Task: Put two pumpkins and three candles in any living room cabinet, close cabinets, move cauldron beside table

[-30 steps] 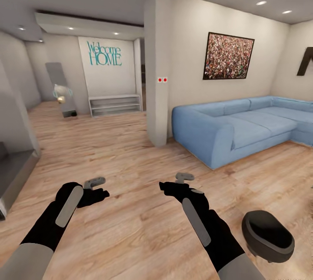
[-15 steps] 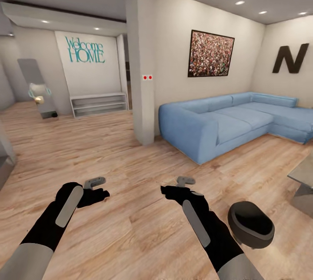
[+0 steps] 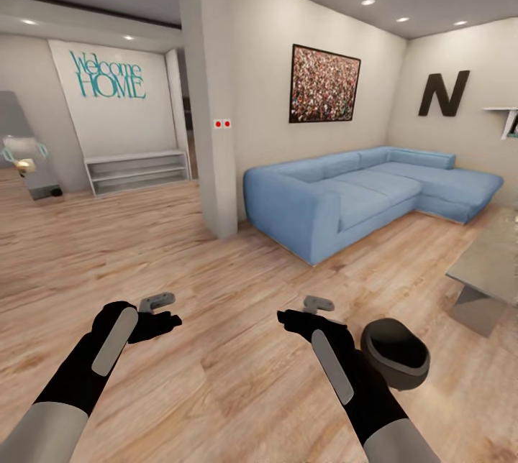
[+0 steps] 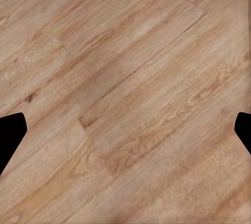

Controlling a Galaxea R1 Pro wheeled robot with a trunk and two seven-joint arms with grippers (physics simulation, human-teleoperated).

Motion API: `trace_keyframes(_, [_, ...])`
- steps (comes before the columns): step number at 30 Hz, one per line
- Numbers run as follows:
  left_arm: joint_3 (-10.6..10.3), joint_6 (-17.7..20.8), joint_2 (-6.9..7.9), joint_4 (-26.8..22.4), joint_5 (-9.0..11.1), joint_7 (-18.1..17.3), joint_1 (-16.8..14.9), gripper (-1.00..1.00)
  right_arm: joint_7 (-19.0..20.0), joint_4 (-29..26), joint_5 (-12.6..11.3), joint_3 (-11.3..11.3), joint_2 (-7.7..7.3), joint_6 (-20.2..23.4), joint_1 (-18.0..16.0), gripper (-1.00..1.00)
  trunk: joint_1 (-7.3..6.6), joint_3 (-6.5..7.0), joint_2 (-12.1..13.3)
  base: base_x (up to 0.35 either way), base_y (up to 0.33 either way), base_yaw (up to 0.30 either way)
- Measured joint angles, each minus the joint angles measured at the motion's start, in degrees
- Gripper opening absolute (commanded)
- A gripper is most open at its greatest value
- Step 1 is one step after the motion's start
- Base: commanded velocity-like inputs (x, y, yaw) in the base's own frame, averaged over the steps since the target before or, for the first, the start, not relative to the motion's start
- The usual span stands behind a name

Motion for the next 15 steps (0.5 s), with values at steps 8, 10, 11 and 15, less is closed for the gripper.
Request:
trace_keyframes(8, [0.0, 0.0, 0.0, 0.0, 0.0, 0.0, 0.0, 1.0, 0.0, 0.1, 0.0, -2.8, 0.0, 0.3, 0.0, 1.0, -0.01, -0.68, 0.0, 0.139, 0.277, -0.113])
trace_keyframes(10, [0.0, 0.0, -0.02, 0.0, -0.1, 0.1, 0.0, 1.0, 0.1, 0.1, 0.0, -3.5, 0.0, 0.3, 0.0, 1.0, -0.01, -0.87, 0.0, 0.149, 0.28, -0.038])
trace_keyframes(11, [0.0, 0.0, -0.03, 0.0, -0.1, 0.1, 0.0, 1.0, 0.1, 0.1, 0.0, -3.6, 0.0, 0.3, 0.0, 1.0, -0.01, -0.96, 0.0, 0.149, 0.279, -0.015])
trace_keyframes(15, [0.0, 0.0, -0.06, 0.0, -0.1, 0.1, 0.0, 1.0, 0.1, 0.3, 0.0, -4.0, 0.04, 0.4, 0.0, 1.0, -0.01, -1.34, 0.0, 0.155, 0.253, -0.008])
